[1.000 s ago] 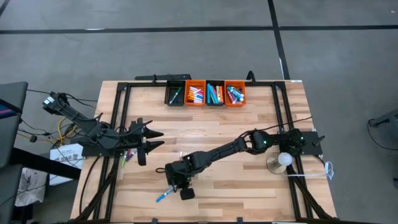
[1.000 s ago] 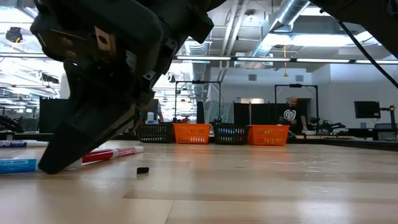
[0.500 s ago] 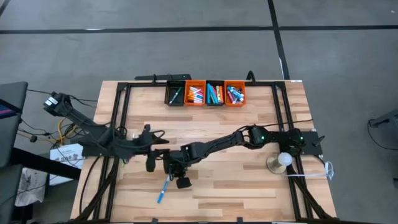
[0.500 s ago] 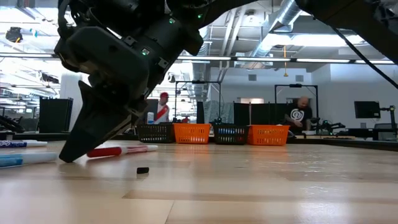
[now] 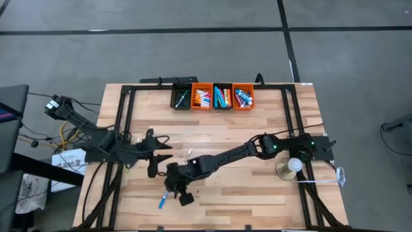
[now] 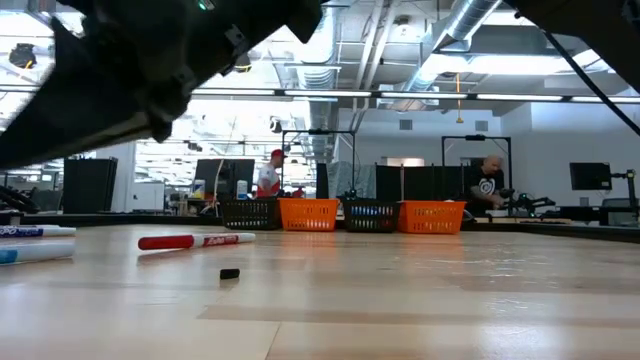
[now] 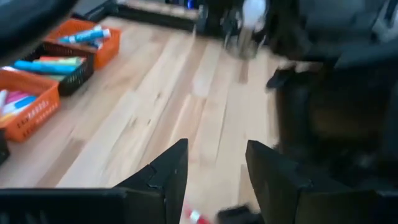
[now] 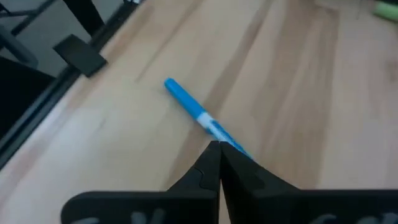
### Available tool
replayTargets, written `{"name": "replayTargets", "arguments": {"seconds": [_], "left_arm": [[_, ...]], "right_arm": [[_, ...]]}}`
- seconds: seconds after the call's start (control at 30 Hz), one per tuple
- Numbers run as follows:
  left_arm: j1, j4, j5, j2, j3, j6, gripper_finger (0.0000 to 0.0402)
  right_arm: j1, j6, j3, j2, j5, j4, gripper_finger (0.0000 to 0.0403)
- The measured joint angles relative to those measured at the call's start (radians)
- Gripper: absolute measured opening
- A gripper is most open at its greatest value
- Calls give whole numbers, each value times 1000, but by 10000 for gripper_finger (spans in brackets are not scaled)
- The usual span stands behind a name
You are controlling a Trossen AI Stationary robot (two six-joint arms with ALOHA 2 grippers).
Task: Pick & Place Markers
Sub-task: Put the light blue and white marker pen into the left black bin
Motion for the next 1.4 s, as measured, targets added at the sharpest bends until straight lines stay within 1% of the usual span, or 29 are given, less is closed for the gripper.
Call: {"name": "replayTargets", "arguments": {"seconds": [0.13,0.27,0.37,0.5,0.57,0.63,0.7,0.83,1.17,1.4], "left_arm": [[3,-62,-23,-12,0,-2,158],[25,-131,-57,-21,0,-5,158],[54,-174,-73,-42,0,-6,158],[97,-264,-125,-80,0,-75,158],[115,-309,-126,-93,0,-124,158],[124,-342,-126,-103,0,-169,158],[124,-354,-117,-103,0,-203,158],[123,-361,-83,-95,0,-226,158],[123,-431,-75,-93,0,-293,158],[120,-427,14,-93,-17,-369,158]], "right_arm": [[10,0,-2,7,-5,72,0],[8,0,-5,13,-17,108,0],[2,0,-26,14,-10,183,0],[-7,25,-58,14,-15,245,0],[-12,32,-83,22,-14,296,0],[-14,45,-91,34,-23,311,0],[-18,51,-88,50,-40,338,0],[-16,55,-89,65,-55,338,0],[-17,53,-85,76,-48,323,0],[-30,79,-84,123,-54,330,0]]}}
